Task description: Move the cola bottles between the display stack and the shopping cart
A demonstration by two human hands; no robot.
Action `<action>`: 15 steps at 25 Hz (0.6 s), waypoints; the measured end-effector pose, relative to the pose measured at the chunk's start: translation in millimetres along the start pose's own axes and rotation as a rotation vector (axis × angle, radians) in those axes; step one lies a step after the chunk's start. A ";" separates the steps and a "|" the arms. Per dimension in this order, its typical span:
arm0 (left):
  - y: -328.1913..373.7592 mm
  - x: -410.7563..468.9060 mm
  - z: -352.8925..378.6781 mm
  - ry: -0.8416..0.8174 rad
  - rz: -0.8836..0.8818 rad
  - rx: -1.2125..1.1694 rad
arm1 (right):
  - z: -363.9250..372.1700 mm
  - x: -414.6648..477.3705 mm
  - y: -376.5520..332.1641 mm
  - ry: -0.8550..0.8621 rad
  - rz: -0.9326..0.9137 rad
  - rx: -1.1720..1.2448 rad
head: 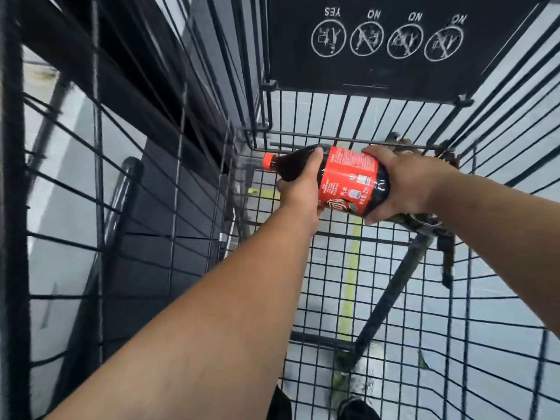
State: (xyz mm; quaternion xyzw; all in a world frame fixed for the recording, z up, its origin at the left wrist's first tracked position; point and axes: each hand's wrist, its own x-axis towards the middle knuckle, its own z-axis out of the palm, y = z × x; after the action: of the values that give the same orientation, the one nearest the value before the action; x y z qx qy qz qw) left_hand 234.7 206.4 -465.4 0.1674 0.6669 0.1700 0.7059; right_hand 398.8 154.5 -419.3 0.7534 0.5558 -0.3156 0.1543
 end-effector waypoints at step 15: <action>11.7 -77.9 -23.6 -0.056 0.171 0.101 | 30.1 -102.9 -44.9 0.098 0.105 0.812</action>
State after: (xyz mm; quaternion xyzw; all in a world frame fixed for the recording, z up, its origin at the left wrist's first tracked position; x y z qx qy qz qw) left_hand 206.9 180.9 -392.3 0.2638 0.6378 0.1911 0.6979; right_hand 328.8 75.8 -370.0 0.7947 0.3535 -0.4647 -0.1662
